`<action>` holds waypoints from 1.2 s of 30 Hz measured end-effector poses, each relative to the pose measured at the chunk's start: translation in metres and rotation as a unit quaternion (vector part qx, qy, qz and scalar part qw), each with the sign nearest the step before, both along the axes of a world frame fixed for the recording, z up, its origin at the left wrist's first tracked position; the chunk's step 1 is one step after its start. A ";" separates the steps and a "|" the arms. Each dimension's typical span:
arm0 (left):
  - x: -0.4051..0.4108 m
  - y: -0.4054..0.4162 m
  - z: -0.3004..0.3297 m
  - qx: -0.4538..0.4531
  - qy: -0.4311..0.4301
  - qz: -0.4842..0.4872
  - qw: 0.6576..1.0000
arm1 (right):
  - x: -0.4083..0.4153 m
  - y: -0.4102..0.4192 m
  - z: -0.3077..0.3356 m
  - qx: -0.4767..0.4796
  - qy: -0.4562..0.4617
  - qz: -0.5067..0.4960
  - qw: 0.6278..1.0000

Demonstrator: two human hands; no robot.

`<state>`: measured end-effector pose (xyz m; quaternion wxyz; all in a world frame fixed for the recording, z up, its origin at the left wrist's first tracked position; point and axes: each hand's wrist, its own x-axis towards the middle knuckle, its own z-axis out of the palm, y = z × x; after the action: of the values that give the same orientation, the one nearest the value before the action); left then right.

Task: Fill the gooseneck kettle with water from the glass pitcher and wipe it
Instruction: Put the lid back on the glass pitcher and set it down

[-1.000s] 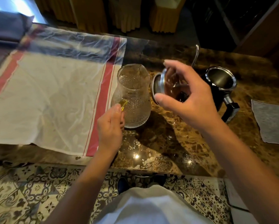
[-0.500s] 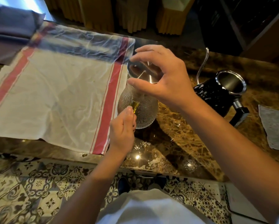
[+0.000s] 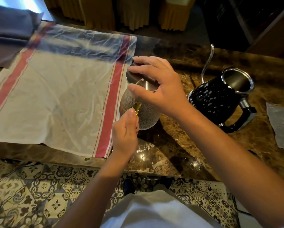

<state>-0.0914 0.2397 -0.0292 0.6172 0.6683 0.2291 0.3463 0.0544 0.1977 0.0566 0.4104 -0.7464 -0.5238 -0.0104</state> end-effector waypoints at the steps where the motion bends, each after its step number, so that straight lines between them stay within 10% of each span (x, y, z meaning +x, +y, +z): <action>1: 0.000 0.000 0.000 0.002 0.002 0.003 1.000 | 0.000 -0.001 0.000 -0.001 0.001 0.000 1.000; 19: 0.020 -0.023 0.009 0.023 0.072 0.241 0.968 | 0.005 -0.078 0.008 -0.049 0.049 0.050 0.996; 36: 0.045 -0.080 0.020 0.020 0.106 0.331 0.938 | 0.076 -0.249 -0.003 0.095 0.104 -0.021 0.990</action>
<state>-0.0465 0.1596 -0.0096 0.4265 0.5998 0.4943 0.4626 0.1308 -0.0513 0.0535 0.5318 -0.7116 -0.4592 0.0091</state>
